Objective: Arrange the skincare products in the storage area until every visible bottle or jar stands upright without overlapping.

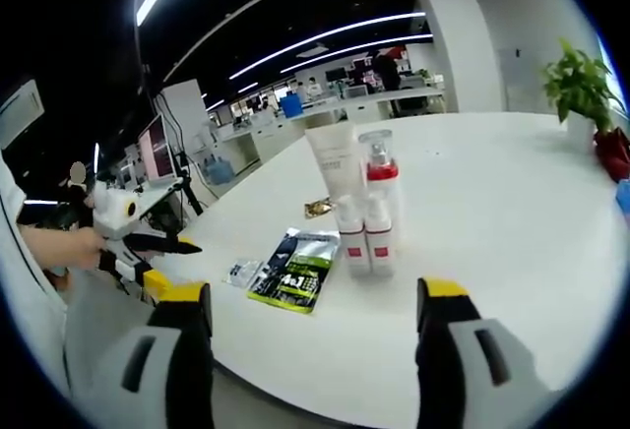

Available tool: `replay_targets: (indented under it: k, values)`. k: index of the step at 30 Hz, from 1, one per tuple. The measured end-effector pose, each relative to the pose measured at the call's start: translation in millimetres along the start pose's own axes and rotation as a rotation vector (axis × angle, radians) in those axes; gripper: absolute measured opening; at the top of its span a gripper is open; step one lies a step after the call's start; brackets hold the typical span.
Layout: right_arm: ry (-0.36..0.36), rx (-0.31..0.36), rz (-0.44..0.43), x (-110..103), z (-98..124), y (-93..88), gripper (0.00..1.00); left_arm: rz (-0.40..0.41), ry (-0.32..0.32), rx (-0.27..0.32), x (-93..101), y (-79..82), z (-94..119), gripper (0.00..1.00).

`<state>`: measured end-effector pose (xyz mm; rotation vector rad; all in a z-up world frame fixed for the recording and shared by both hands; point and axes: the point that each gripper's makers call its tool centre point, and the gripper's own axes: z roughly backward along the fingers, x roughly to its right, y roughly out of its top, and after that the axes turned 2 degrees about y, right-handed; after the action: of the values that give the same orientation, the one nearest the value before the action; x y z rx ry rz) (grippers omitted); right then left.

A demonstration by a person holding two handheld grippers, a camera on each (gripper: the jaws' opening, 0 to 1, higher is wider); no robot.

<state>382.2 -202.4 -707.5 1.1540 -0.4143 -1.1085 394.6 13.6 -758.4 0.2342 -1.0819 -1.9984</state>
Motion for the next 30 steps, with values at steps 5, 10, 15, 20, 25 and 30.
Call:
replay_targets:
  k: [5, 10, 15, 20, 25, 30]
  values:
    - [0.000, -0.008, 0.006, -0.2, -0.6, -1.2, 0.86, 0.030, 0.057, -0.028, -17.1, 13.5, -16.5, 0.86]
    - [-0.007, -0.010, 0.008, 0.6, -0.6, -1.5, 0.86, 0.025, 0.077, -0.043, -25.3, 31.2, -35.9, 0.87]
    - [-0.015, -0.008, 0.004, 2.6, -0.3, -1.4, 0.86, 0.028, 0.104, -0.104, -33.4, 39.1, -55.1, 0.85]
    - [-0.026, -0.006, 0.006, 4.1, 0.2, -0.9, 0.86, 0.035, 0.130, -0.092, -38.1, 51.6, -70.4, 0.84]
    - [-0.033, -0.007, 0.008, 5.4, 0.0, -1.1, 0.86, 0.031, 0.175, -0.115, -43.7, 58.6, -83.2, 0.84]
    - [-0.043, -0.007, 0.015, 6.6, 0.5, -0.9, 0.86, 0.097, 0.233, -0.136, -53.6, 63.2, -95.1, 0.83]
